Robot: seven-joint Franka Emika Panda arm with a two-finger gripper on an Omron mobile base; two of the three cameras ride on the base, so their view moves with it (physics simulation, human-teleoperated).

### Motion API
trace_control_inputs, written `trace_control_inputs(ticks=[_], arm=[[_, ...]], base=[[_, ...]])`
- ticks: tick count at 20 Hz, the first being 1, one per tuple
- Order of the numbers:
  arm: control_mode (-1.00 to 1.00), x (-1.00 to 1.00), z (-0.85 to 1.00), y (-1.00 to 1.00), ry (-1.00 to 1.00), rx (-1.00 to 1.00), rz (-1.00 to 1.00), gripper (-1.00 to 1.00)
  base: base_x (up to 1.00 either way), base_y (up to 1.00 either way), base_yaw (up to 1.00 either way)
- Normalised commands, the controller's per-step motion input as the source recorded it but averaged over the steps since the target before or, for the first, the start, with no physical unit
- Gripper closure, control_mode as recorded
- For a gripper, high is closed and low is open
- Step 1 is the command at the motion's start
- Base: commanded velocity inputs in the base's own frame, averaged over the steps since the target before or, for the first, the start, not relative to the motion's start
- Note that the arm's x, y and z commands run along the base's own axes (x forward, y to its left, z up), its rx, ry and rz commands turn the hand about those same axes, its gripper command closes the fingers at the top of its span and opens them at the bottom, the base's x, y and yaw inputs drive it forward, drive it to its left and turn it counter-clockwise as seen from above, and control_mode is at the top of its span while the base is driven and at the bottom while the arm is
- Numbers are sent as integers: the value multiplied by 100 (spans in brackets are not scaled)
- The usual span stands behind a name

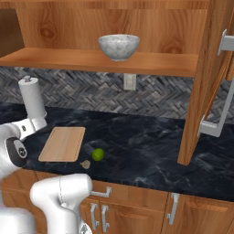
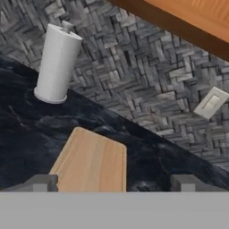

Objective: Open the cabinet. Place the bowl and condiment on the counter. Then place the lime and garlic on the cutting board.

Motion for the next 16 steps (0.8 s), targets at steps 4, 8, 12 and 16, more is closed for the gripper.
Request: trace_control_inputs(ticks=[4, 8, 12, 16], arm=[[-100, -53, 3, -53, -9, 9, -9, -100], [-100, -56, 4, -51, -18, 10, -2, -100], [-100, -45, 16, -69, -8, 13, 0, -100], [-100, -20, 24, -84, -11, 18, 0, -100]], base=[[0, 0, 0], [0, 0, 0], [0, 0, 0], [0, 0, 0]])
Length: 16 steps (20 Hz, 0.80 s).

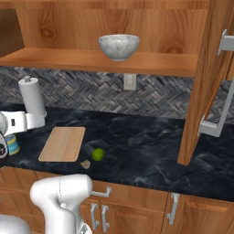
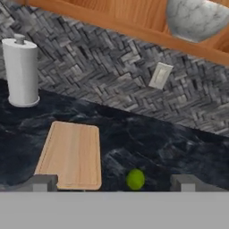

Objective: Open the cabinet. Place the bowl and condiment on the counter. Then place the lime and garlic on the cutting board.

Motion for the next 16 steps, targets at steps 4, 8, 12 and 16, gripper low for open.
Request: trace_control_inputs(ticks=[4, 8, 12, 16], arm=[[-100, -3, 23, -75, -16, 21, 0, -100], [-100, 0, 20, -59, -31, 19, 2, -100], [-100, 1, 22, -49, -31, 20, 3, -100], [-100, 3, 28, -30, -28, 13, 0, -100]], base=[[0, 0, 0], [0, 0, 0], [0, 0, 0], [0, 0, 0]])
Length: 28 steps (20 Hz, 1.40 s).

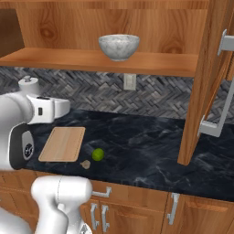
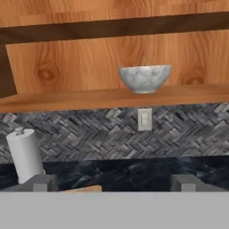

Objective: Open the cabinet. Place the bowl and condiment on the counter. Then place the lime and garlic on the cutting board.

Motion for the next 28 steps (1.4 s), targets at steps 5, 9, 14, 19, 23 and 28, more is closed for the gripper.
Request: trace_control_inputs(ticks=[5, 9, 14, 19, 23, 28], arm=[[-100, 7, 31, -20, -17, 3, 0, -100], [-100, 16, 43, -8, -5, 0, 0, -100], [-100, 38, 33, -11, -1, 0, 0, -100], [-100, 33, 25, -5, -4, -1, 0, -100], [-100, 6, 18, 0, -19, -11, 0, -100], [-100, 0, 14, 0, -19, -17, 0, -100]], base=[[0, 0, 0], [0, 0, 0], [0, 0, 0], [0, 0, 0], [0, 0, 0], [0, 0, 0]])
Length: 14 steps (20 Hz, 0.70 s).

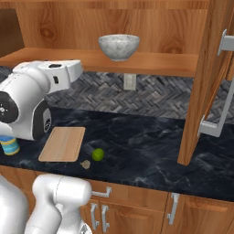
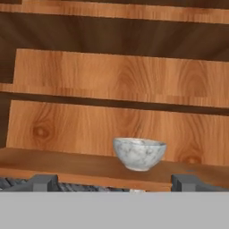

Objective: Open the cabinet. Place the bowl and condiment on the counter. Then place the lime and garlic on the cutting board.

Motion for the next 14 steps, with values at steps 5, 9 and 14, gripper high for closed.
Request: trace_control_inputs(ticks=[5, 9, 14], arm=[[-100, 7, 19, 0, -4, -17, 0, -100], [-100, 18, 31, 0, 10, -15, 0, -100], [-100, 3, 14, 0, 11, -17, -6, -100]], base=[[0, 0, 0], [0, 0, 0], [0, 0, 0]])
